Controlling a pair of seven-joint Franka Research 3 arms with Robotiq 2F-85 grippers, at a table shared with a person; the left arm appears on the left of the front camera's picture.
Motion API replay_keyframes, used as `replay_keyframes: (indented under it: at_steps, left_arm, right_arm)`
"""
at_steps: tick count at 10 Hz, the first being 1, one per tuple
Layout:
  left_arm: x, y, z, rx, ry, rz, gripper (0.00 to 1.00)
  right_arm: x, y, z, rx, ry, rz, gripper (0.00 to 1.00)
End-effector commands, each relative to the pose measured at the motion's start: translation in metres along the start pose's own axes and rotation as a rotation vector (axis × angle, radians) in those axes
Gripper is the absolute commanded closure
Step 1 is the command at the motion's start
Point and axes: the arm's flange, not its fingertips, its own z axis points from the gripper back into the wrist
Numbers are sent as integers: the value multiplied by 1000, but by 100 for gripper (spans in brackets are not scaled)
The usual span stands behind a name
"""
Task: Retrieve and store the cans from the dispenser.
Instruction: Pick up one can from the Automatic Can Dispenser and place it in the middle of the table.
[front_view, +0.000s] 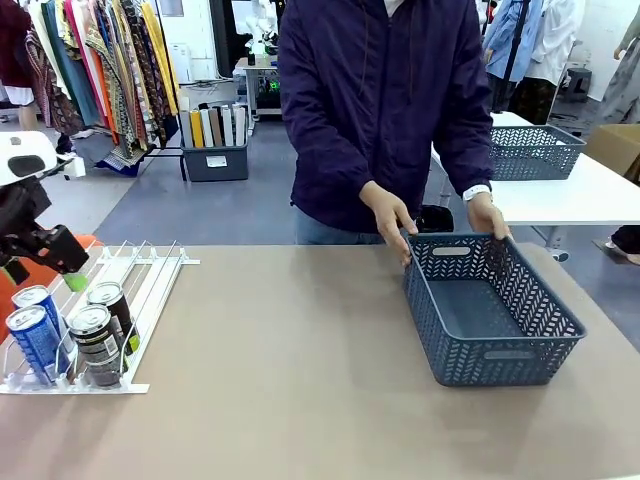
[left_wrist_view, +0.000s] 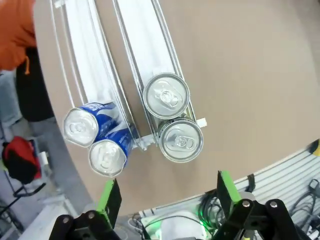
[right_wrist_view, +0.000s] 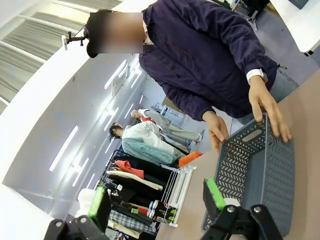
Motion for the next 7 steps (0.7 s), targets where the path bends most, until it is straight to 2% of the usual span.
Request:
replay_keyframes:
  at_steps: [1, 4, 5, 7]
  left_arm:
    - [4, -15, -18, 35, 73, 14, 0]
    - [11, -20, -35, 42, 86, 64, 0]
    - [13, -19, -43, -3, 97, 67, 0]
    - [13, -17, -63, 27, 112, 142, 0]
  right_arm:
    - [3, 5, -2, 20, -21, -11, 0]
    - [3, 5, -2, 20, -21, -11, 0]
    - [3, 5, -2, 20, -21, -11, 0]
    - [3, 5, -2, 20, -21, -11, 0]
